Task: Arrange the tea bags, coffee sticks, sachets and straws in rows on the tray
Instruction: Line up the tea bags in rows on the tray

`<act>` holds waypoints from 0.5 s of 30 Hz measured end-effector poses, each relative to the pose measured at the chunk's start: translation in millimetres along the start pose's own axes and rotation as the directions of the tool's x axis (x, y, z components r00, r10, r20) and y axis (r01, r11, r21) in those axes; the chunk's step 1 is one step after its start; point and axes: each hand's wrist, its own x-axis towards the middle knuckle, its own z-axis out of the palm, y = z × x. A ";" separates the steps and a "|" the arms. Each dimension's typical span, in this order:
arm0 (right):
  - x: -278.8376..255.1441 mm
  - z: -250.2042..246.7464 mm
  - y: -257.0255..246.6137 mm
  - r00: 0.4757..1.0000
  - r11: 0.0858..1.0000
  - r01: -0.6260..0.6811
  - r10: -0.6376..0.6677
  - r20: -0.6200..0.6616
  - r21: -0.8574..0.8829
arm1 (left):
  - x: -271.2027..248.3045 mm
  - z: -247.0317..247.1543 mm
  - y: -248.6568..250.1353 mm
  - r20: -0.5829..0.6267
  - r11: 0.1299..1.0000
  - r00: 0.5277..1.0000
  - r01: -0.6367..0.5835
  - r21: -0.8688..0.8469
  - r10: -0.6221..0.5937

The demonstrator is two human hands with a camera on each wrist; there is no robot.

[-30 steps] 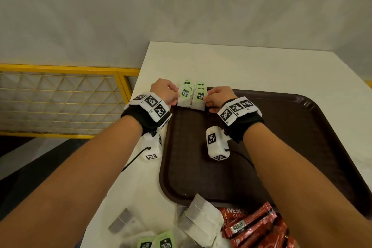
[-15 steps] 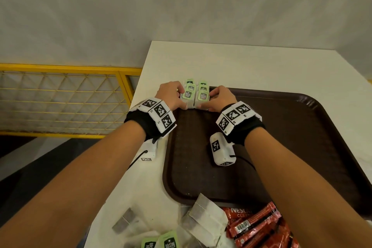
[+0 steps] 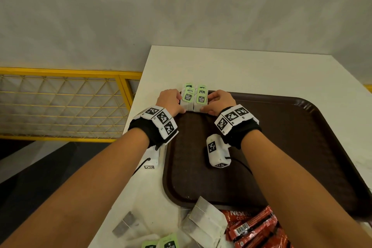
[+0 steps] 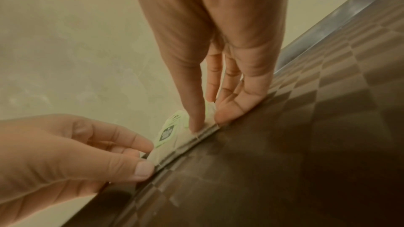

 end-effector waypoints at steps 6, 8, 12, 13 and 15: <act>1.1 -2.0 -1.2 0.998 0.999 -0.048 0.047 0.045 0.024 | -0.4 0.5 0.7 -0.005 1.000 1.000 -0.006 -0.026 0.006; 1.7 -2.3 -2.0 0.998 0.998 -0.049 0.047 0.050 0.031 | -1.2 0.2 1.3 -0.006 0.999 1.000 -0.008 -0.033 0.008; 3.1 -0.4 -2.1 0.997 0.995 -0.075 0.074 0.013 0.067 | -2.3 -0.4 0.3 -0.004 0.998 1.000 0.010 -0.064 -0.010; 3.3 0.6 -2.2 0.997 0.994 -0.079 0.079 -0.006 0.071 | -2.3 -0.7 0.1 -0.005 0.997 1.000 0.022 -0.075 -0.022; 2.8 2.1 -3.1 0.997 0.996 -0.076 0.077 -0.026 0.054 | -1.8 -0.9 0.3 0.000 0.996 0.999 0.040 -0.080 -0.040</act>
